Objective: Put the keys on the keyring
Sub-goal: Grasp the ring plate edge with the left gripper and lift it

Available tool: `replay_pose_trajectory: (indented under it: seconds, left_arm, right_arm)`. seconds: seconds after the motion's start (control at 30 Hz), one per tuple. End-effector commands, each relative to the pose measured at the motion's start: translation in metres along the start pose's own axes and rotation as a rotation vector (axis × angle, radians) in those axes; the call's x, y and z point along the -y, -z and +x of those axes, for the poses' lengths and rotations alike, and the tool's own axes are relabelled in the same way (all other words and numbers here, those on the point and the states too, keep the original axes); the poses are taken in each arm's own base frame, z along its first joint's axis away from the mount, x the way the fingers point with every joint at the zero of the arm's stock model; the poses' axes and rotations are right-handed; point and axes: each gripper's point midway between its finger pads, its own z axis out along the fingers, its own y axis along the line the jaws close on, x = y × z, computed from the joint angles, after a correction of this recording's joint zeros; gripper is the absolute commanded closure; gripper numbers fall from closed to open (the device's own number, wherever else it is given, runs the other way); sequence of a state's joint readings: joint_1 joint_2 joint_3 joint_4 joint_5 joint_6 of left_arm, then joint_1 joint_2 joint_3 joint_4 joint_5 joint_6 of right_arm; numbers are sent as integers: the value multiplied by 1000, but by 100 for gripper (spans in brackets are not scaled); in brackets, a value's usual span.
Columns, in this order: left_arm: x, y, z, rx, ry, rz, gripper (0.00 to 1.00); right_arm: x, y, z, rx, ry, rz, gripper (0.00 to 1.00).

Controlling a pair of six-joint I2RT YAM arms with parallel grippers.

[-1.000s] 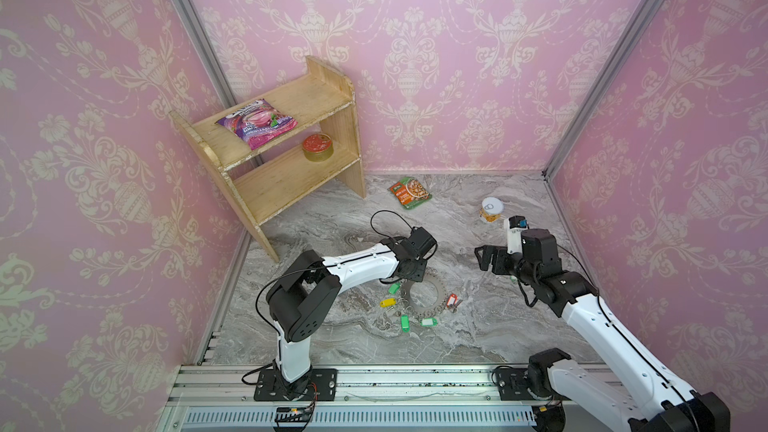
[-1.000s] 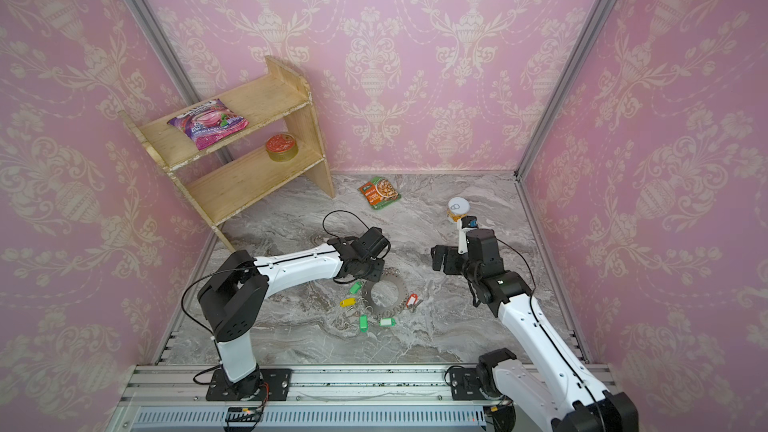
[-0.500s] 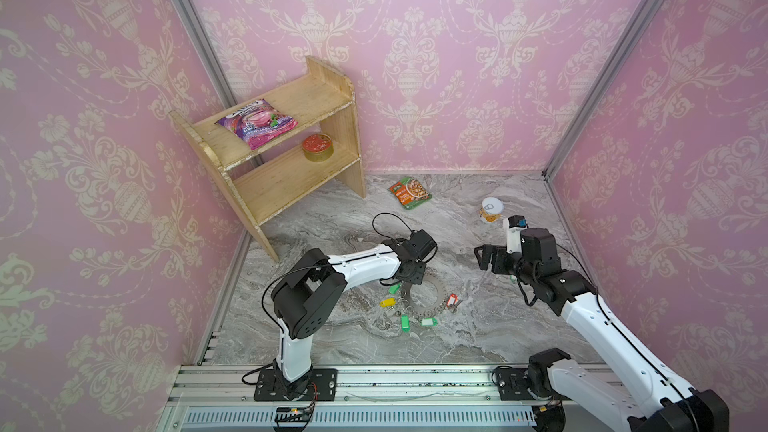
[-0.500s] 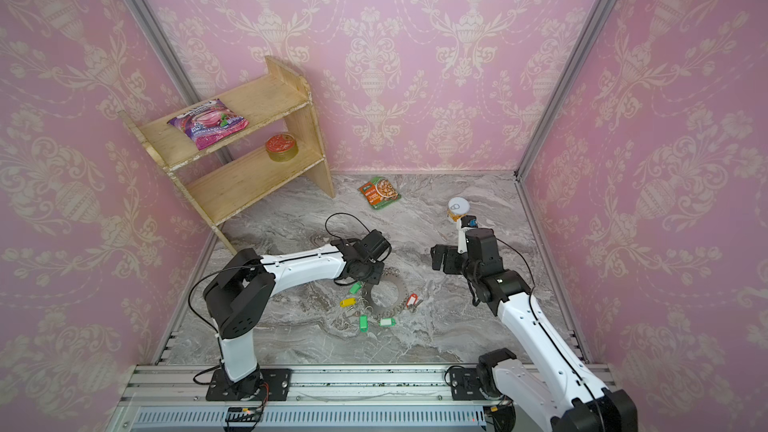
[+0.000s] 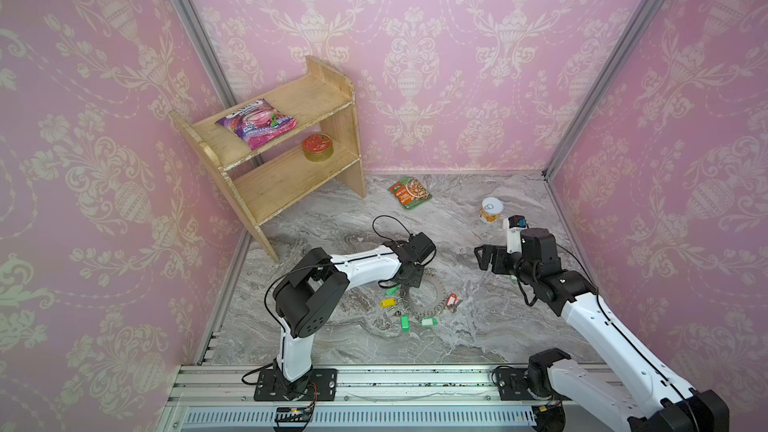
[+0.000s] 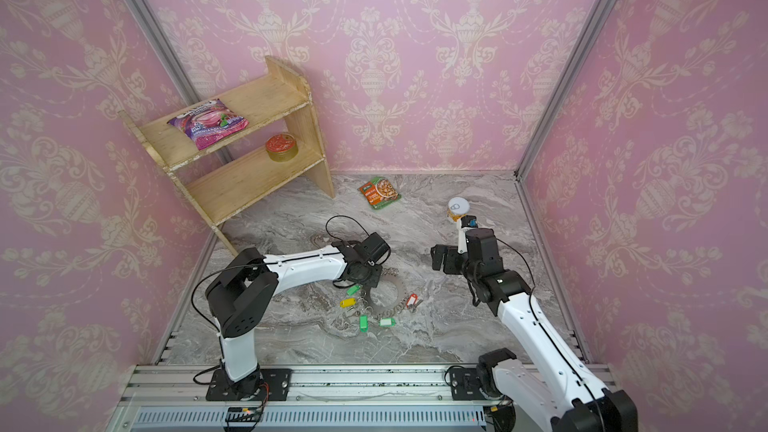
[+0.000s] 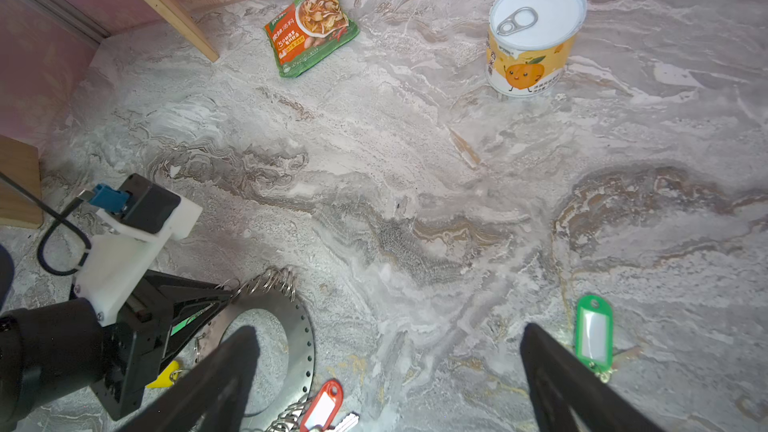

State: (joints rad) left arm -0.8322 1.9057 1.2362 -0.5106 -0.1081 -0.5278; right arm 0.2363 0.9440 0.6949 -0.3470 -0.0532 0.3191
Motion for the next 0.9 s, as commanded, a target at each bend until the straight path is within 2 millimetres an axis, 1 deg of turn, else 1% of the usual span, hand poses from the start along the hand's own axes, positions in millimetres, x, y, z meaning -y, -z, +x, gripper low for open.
replay_pose_trajectory:
  seconds: [0.0, 0.13, 0.33, 0.43, 0.63, 0.7, 0.77, 0.87]
  left_arm:
    - [-12, 3, 7, -20, 26, -35, 84]
    - [-12, 8, 4, -7, 32, -33, 87]
    - [-13, 17, 1, 16, 20, -29, 99]
    - [-12, 28, -4, 41, -1, -16, 100]
    - [-4, 58, -12, 108, -104, 40, 100]
    - [2, 69, -13, 130, -150, 77, 100]
    - [11, 83, -15, 166, -211, 135, 100]
    - [22, 110, -18, 230, -307, 216, 100]
  right_arm:
    - [-3, 6, -9, 35, -10, -5, 0]
    - [-3, 7, -9, 36, -7, -3, 0]
    - [-3, 7, -9, 35, -8, -1, 0]
    - [-3, 8, -9, 35, -5, -6, 0]
    - [-6, 12, -11, 41, 7, -17, 0]
    - [-14, 12, -12, 38, 17, -59, 0]
    - [-29, 12, -12, 27, 39, -141, 0]
    - [-47, 17, -14, 34, 97, -242, 0]
